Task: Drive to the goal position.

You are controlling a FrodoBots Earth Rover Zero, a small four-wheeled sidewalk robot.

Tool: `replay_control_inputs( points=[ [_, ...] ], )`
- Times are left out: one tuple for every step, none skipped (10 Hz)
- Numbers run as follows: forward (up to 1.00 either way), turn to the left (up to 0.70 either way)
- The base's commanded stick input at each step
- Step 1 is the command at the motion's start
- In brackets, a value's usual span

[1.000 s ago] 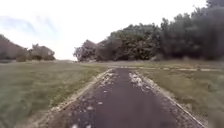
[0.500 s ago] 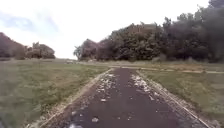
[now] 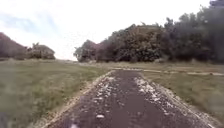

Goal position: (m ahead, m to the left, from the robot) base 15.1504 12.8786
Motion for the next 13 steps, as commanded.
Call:
replay_control_inputs(
  points=[
    [1.0,-0.3],
    [1.0,-0.26],
    [1.0,-0.16],
    [1.0,0.0],
    [1.0,0.0],
    [1.0,0.0],
    [1.0,0.0],
    [1.0,0.0],
    [1.0,0.0],
    [1.0,0.0],
    [1.0,0.0],
    [1.0,0.0],
    [1.0,0.0]
  ],
)
